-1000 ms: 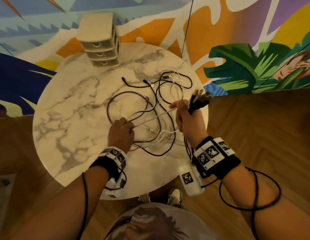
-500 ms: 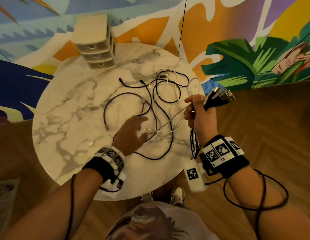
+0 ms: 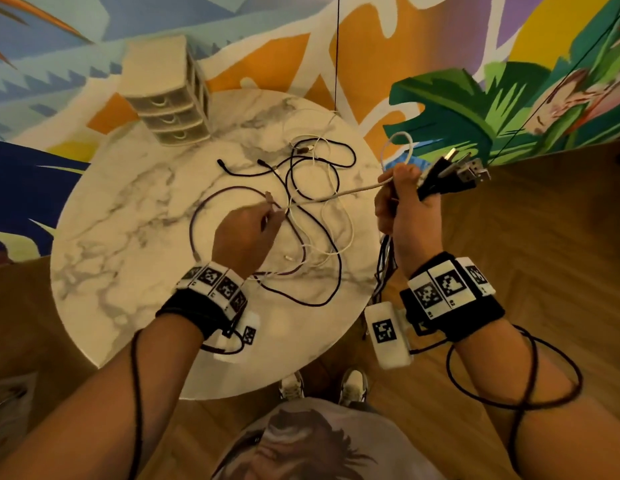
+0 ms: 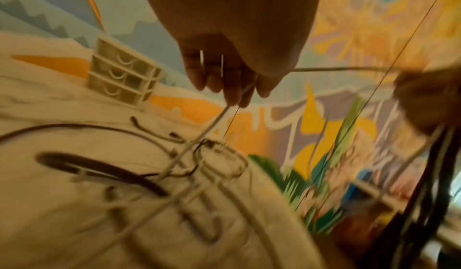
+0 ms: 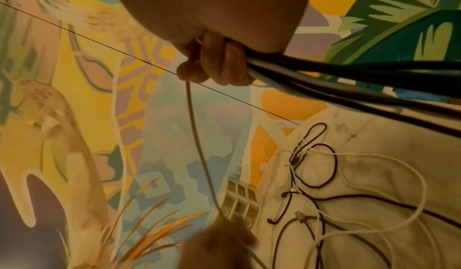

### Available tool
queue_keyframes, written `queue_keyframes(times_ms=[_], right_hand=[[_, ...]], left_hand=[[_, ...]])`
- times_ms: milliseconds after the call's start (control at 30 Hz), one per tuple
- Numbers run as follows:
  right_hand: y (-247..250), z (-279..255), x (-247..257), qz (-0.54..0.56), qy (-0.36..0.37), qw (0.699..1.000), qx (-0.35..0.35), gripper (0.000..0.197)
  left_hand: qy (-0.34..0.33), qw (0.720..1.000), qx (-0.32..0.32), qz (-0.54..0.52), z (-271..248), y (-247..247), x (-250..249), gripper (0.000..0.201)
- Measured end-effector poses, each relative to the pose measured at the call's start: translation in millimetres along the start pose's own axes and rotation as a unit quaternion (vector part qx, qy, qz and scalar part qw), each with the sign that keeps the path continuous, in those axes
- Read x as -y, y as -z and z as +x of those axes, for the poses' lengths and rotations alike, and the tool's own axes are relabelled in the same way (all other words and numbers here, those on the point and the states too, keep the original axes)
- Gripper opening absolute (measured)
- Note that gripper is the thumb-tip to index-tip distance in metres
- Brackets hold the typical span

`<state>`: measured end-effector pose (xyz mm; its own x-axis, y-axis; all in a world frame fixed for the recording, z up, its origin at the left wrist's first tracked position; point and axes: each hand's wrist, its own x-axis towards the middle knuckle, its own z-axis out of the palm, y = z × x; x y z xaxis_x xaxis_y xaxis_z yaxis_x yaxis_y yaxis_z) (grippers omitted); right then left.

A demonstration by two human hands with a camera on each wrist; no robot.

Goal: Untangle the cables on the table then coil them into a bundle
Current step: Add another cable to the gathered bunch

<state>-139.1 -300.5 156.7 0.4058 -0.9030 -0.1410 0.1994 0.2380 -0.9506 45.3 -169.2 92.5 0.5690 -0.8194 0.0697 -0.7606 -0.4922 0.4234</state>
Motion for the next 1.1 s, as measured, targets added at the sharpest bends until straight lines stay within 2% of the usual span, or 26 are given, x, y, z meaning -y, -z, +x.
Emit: queue_keyframes(times_ms=[67,100,167,267,300,367,433,500,600,667,733,833,867,900,933,1000,1033,1100], right_hand=[[3.5,-0.6,1.5,0.005,0.018,1.000,0.010,0.032],[5.3,-1.2,0.7,0.001,0.022,1.000,0.014,0.032],[10.8,-1.0,-1.2,-0.006,0.026,1.000,0.006,0.032],[20.7,1.9,-0.3,0.011,0.021,0.999,-0.031,0.031],[24.9,3.6,1.6,0.017,0.022,0.999,-0.038,0.032],[32.0,5.7,6.3,0.020,0.029,0.999,-0.041,0.032],[38.2,6.0,10.1,0.017,0.034,0.998,-0.040,0.032],[40.4,4.8,10.6,0.010,0.033,0.999,-0.034,0.032],[39.2,2.9,8.6,0.015,0.026,0.999,-0.029,0.031],[38.0,2.5,7.0,0.017,0.017,0.999,-0.024,0.031],[37.1,3.1,6.2,0.013,0.015,1.000,-0.019,0.030],[38.7,5.7,7.8,0.018,0.014,0.999,-0.029,0.030],[40.0,7.0,9.1,0.019,0.015,0.999,-0.036,0.030],[41.5,8.3,11.0,0.023,0.018,0.999,-0.041,0.030],[43.3,9.3,13.2,0.030,0.024,0.998,-0.044,0.030],[48.8,11.2,18.0,0.056,0.039,0.997,-0.047,0.030],[53.0,12.2,20.3,0.067,0.045,0.995,-0.051,0.030],[63.9,13.9,22.1,0.052,0.052,0.995,-0.059,0.029]], left_hand=[[0.048,0.994,0.093,0.035,-12.8,-17.5,15.4,0.036],[0.067,0.992,0.101,0.030,-14.7,-20.0,20.7,0.035],[0.073,0.997,0.036,-0.016,-10.8,-13.6,13.9,0.033],[0.019,0.993,-0.113,-0.029,-4.0,-0.1,-13.3,0.030],[0.007,0.989,-0.144,-0.025,-3.0,2.7,-21.0,0.029],[-0.002,0.987,-0.162,-0.017,-2.5,2.5,-20.0,0.026],[-0.004,0.992,-0.125,0.013,-4.0,-5.6,-4.7,0.026],[0.016,0.996,-0.030,0.078,-10.6,-17.0,13.9,0.026],[0.093,0.976,0.134,0.146,-26.1,-34.2,35.2,0.025],[0.133,0.967,0.179,0.126,-33.2,-37.4,41.5,0.026],[0.159,0.975,0.127,0.086,-33.2,-33.1,38.9,0.025],[0.153,0.987,-0.046,0.020,-28.3,-18.8,18.5,0.018],[0.150,0.986,-0.065,-0.013,-26.7,-13.1,10.8,0.016],[0.150,0.985,-0.050,-0.063,-25.4,-7.9,2.6,0.016],[0.151,0.981,0.009,-0.118,-26.1,-5.2,-5.9,0.016],[0.118,0.957,0.198,-0.178,-35.7,-8.1,-26.8,0.019],[0.086,0.931,0.301,-0.187,-43.4,-14.8,-36.4,0.017],[0.029,0.862,0.483,-0.154,-60.0,-31.8,-53.4,0.014]])
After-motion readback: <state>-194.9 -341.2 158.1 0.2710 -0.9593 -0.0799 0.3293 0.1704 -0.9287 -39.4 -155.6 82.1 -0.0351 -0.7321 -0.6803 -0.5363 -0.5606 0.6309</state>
